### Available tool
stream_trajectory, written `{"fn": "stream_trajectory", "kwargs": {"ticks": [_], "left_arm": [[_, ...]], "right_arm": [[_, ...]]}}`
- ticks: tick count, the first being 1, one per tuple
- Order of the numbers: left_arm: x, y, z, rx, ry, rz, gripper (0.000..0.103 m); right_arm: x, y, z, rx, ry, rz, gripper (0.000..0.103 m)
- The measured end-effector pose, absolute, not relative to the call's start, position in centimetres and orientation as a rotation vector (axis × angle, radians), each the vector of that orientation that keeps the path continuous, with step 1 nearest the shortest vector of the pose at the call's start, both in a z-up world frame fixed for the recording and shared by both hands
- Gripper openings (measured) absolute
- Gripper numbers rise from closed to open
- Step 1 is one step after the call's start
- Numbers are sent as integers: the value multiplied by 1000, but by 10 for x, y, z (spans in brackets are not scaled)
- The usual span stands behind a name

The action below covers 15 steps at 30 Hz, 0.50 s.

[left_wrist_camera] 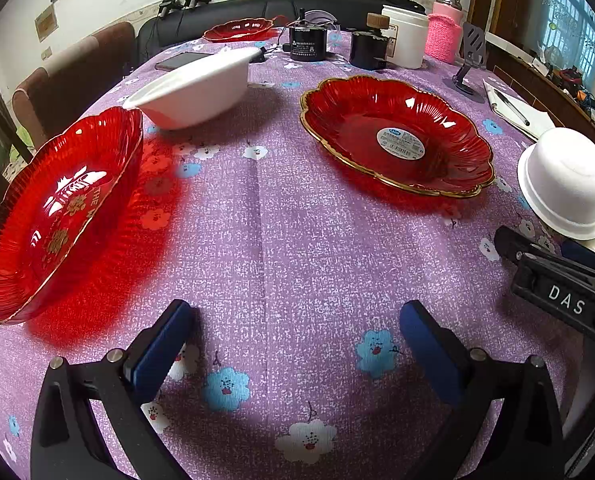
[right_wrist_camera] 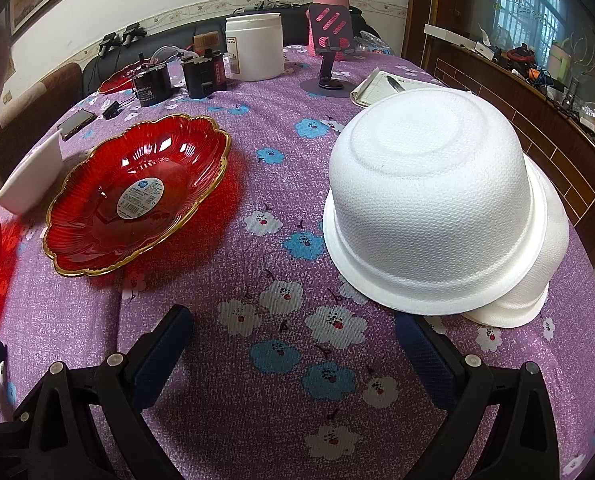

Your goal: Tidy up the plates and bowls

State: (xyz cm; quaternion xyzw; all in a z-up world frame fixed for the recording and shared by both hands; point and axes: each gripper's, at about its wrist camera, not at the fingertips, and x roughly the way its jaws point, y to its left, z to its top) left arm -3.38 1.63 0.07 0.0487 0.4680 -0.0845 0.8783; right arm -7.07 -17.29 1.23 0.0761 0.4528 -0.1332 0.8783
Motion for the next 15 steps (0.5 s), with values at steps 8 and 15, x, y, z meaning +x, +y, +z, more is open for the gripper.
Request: {"fn": "stream_trajectory", "kwargs": {"ticks": [8, 15], "left_arm": [[-33, 16, 1, 100, 974, -173, 103], [-33, 16, 1, 96, 970, -160, 103]], "right_arm": [[-71, -173, 12, 159, 944, -278, 102], [-70, -173, 12, 159, 944, -278, 102]]}}
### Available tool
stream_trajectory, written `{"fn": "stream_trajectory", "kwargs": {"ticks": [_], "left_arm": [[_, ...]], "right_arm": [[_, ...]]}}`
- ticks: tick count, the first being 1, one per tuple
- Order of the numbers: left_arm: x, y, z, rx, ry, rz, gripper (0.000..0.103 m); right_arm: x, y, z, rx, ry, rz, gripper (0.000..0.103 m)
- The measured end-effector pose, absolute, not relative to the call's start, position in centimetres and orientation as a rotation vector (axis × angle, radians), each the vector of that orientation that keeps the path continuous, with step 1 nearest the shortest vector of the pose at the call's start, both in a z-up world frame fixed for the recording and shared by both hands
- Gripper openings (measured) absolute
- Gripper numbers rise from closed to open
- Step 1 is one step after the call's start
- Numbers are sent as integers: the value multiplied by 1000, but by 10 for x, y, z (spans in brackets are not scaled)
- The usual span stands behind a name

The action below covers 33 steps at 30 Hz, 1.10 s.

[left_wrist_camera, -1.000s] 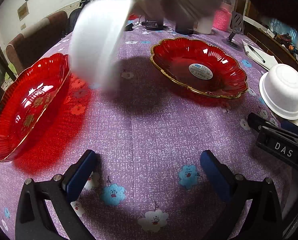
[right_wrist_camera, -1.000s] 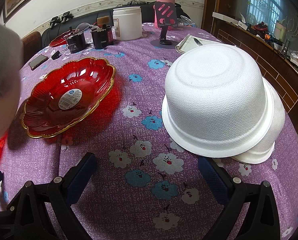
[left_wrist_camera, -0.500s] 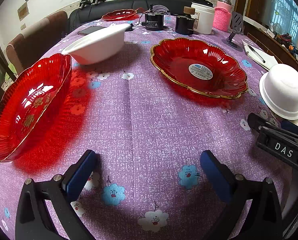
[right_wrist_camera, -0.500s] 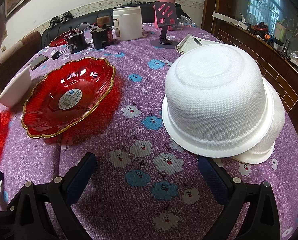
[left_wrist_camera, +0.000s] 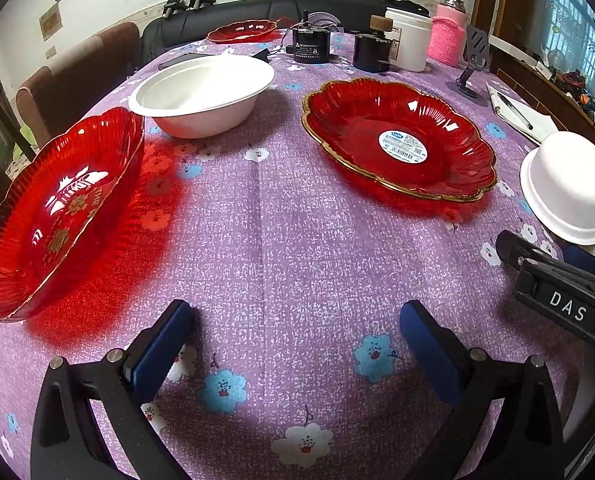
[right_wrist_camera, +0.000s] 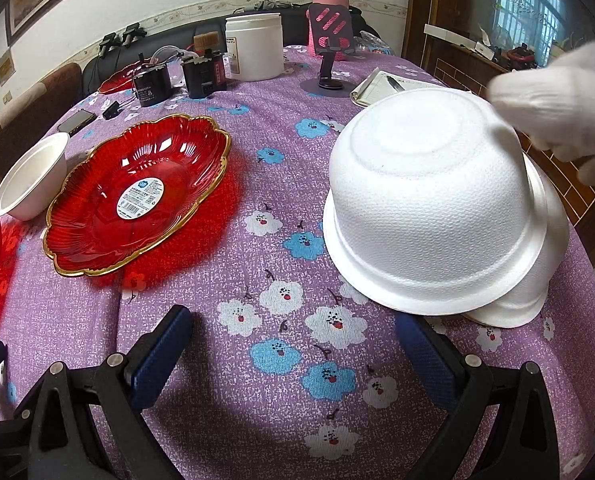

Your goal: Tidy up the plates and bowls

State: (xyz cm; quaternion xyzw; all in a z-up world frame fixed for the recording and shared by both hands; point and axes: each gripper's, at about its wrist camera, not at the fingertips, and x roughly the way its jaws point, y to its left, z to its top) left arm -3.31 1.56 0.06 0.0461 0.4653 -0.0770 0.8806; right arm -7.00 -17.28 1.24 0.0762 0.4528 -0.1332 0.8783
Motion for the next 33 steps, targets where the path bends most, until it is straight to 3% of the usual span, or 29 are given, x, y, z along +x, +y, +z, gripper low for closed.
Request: {"fn": "stream_trajectory", "kwargs": {"ticks": [33], "left_arm": [[-35, 13, 0, 96, 968, -157, 103]], "right_arm": [[-71, -173, 13, 157, 945, -277, 102]]}}
